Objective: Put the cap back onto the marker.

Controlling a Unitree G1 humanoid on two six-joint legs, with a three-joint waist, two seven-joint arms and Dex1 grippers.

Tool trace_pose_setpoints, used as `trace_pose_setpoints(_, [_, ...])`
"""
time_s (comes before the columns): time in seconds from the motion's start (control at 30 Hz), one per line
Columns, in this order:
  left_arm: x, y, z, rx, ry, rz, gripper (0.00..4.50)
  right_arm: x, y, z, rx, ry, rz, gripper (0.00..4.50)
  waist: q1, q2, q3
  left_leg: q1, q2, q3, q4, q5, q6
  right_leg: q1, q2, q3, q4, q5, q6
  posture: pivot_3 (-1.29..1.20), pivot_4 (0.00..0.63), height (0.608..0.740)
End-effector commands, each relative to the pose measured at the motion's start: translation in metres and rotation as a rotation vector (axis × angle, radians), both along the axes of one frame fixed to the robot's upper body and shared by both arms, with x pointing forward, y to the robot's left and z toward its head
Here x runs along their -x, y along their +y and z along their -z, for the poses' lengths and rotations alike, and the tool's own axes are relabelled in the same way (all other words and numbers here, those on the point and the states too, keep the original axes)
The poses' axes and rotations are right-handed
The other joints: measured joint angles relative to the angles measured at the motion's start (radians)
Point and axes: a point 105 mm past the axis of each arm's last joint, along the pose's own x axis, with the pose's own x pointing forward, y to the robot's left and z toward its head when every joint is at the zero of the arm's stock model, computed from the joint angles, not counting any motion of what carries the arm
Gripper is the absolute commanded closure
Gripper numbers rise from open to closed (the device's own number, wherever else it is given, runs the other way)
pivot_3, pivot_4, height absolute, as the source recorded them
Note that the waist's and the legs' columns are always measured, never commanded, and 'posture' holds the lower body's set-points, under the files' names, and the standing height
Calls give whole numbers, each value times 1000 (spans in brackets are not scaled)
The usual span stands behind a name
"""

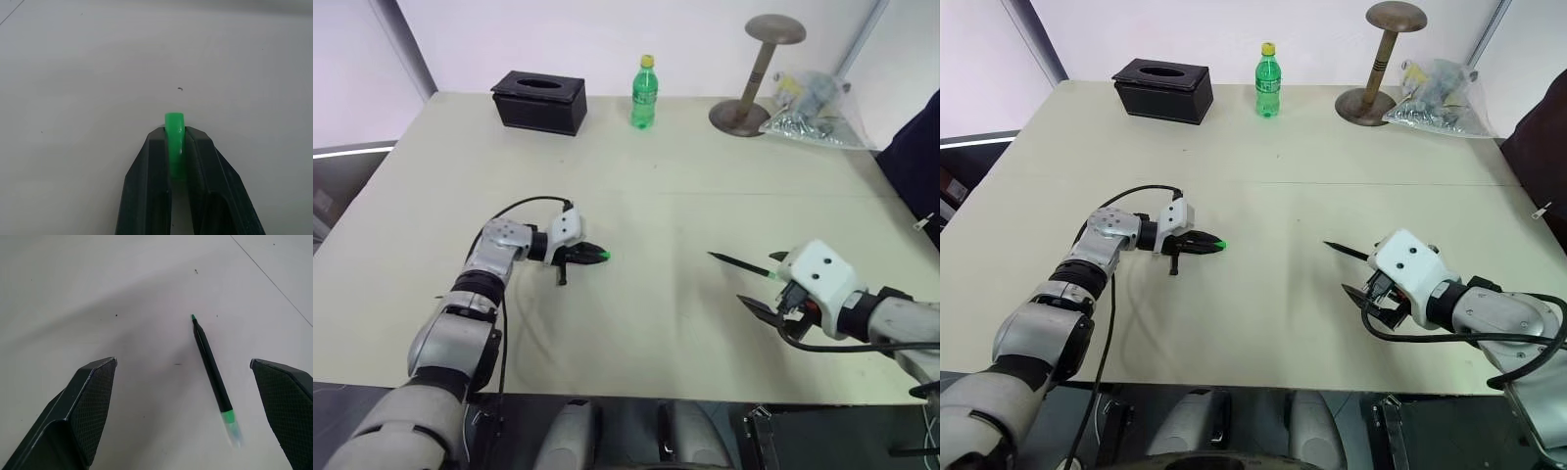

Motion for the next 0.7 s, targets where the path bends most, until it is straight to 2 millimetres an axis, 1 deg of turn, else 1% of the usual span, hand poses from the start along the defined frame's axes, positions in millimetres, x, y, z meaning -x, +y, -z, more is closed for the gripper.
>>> trace_pose_setpoints(0.03, [-2,9,3,-23,3,-35,4454,-2,0,-11,17,-50,-11,0,0,0,0,0,0,0,0,0,0,0,0,0,0,0,0,0,150,740])
trace_pose_setpoints(0.13, [-2,9,0,-21,-2,-28,4454,-2,-1,-11,16,-51,-10,0,0,0,0,0,0,0,0,0,0,0,0,0,0,0,0,0,150,740])
trace_pose_setpoints(0.23, [-1,4,-10,-8,-23,12,4454,-4,-3,-12,15,-54,-10,0,-1,0,0,0,0,0,0,0,0,0,0,0,0,0,0,0,150,740])
trace_pose_setpoints(0.3, [-1,-2,-20,16,-41,37,4454,-9,-7,-11,-15,-56,-1,0,-2,0,0,0,0,0,0,0,0,0,0,0,0,0,0,0,150,740])
trace_pose_setpoints(0.4, [2,-12,-42,45,-86,113,4454,-24,-17,-9,-73,-46,11,0,-3,-1,1,-1,0,0,0,0,0,-1,0,0,0,0,0,0,150,740])
trace_pose_setpoints(0.53, [8,-19,-69,66,-129,182,4454,-43,-23,-9,-182,-40,0,0,-6,0,1,-1,0,0,0,0,0,-1,0,0,0,0,0,0,150,740])
trace_pose_setpoints(0.63, [11,-25,-92,85,-169,206,4454,-59,-29,-2,-242,-12,-2,0,-12,0,1,-1,0,0,-1,0,0,-1,0,0,0,0,0,0,150,740])
trace_pose_setpoints(0.7, [13,-27,-103,98,-186,209,4454,-66,-31,6,-236,10,-13,0,-19,0,1,-1,0,0,-1,0,0,-1,0,0,0,0,0,0,150,740])
